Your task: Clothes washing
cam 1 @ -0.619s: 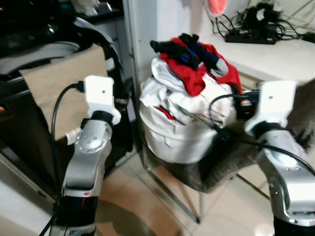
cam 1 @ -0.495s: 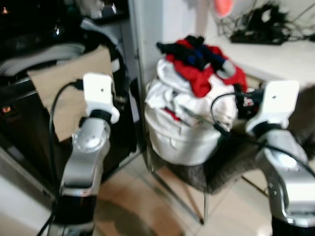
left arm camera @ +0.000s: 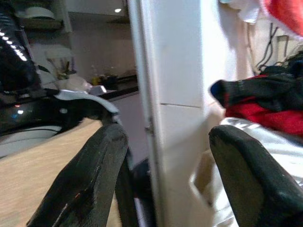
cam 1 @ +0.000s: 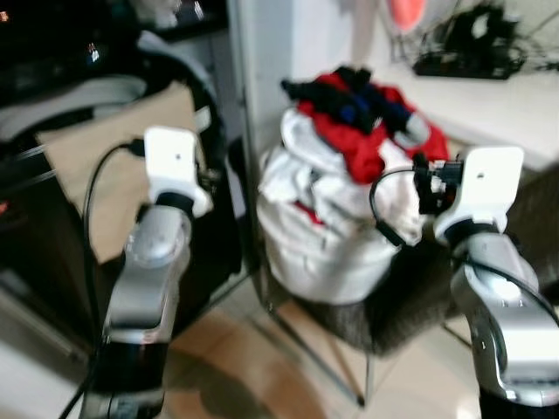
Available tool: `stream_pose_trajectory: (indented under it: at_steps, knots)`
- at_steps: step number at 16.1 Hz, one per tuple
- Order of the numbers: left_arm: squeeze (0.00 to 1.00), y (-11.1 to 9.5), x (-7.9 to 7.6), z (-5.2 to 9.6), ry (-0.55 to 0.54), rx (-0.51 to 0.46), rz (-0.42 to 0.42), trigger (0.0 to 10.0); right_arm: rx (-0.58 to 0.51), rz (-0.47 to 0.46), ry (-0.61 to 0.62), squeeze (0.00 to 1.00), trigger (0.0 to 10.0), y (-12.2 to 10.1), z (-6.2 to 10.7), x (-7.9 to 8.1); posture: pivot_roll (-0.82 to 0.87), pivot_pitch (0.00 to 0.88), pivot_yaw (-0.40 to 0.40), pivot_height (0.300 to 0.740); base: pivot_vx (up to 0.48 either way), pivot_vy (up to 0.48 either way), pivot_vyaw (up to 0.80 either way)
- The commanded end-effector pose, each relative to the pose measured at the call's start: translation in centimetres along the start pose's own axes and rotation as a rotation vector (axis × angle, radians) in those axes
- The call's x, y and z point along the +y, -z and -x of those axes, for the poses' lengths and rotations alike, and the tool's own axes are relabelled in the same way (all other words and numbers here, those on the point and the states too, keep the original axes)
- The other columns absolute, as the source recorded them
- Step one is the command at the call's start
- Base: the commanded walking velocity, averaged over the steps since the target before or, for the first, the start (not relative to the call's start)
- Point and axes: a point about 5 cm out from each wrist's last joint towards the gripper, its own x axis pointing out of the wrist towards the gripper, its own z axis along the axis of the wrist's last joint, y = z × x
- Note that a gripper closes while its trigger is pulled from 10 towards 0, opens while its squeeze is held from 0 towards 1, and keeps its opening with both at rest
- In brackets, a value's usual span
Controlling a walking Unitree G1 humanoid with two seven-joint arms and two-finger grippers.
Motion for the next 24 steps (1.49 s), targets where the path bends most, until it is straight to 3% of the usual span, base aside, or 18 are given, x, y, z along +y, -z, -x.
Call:
stream_pose_trajectory:
  at_steps: [1,7,10,17,18,19,22,23,24]
  knots:
    - [0.00,-0.1,-0.7,-0.2,0.025,-0.005,0.003,10.0,0.004,0.006,0.021,0.00,10.0,0.0,-0.1,-0.4,-0.12,0.000,0.044,0.740,0.386,0.000,0.00]
    - [0.00,0.5,-1.1,-0.3,0.032,0.025,-0.016,10.0,0.026,0.016,0.051,0.00,10.0,0.3,-0.1,-0.8,-0.13,0.000,0.048,0.740,0.295,0.000,0.00]
    - [0.00,0.5,-1.2,-0.2,0.058,0.022,-0.027,10.0,0.055,-0.035,0.059,0.00,10.0,0.8,0.0,-0.9,-0.13,0.000,0.049,0.740,0.000,0.000,0.00]
    - [0.00,0.8,-1.5,-0.4,0.103,0.026,-0.038,10.0,0.092,-0.065,0.014,0.00,10.0,1.2,0.7,-0.2,-0.14,0.000,0.058,0.740,0.000,0.469,-0.77]
    - [0.00,1.0,-1.6,-0.4,0.089,0.036,-0.101,10.0,0.093,-0.065,0.017,0.00,10.0,1.2,0.8,-0.2,-0.14,0.000,0.057,0.740,0.000,-0.386,-0.80]
    - [0.00,1.0,-1.6,-0.4,0.086,0.041,-0.111,10.0,0.092,-0.067,0.018,0.00,10.0,1.2,0.8,-0.2,-0.13,0.000,0.056,0.740,0.000,-0.480,-0.80]
    - [0.00,1.1,-1.3,-0.1,0.031,0.048,-0.007,10.0,0.094,0.032,0.025,0.00,10.0,0.9,0.2,0.0,-0.13,0.000,0.052,0.740,0.000,-0.160,0.00]
    - [0.00,0.6,-1.1,-0.1,0.034,0.023,-0.040,10.0,0.105,0.137,-0.006,0.00,10.0,1.1,-0.2,0.3,-0.12,0.000,0.039,0.740,0.000,0.000,0.00]
    - [0.00,0.4,-1.0,-0.1,0.029,0.008,-0.034,10.0,0.110,0.131,-0.032,0.00,10.0,1.2,-0.3,0.5,-0.12,0.000,0.038,0.740,0.000,0.000,0.00]
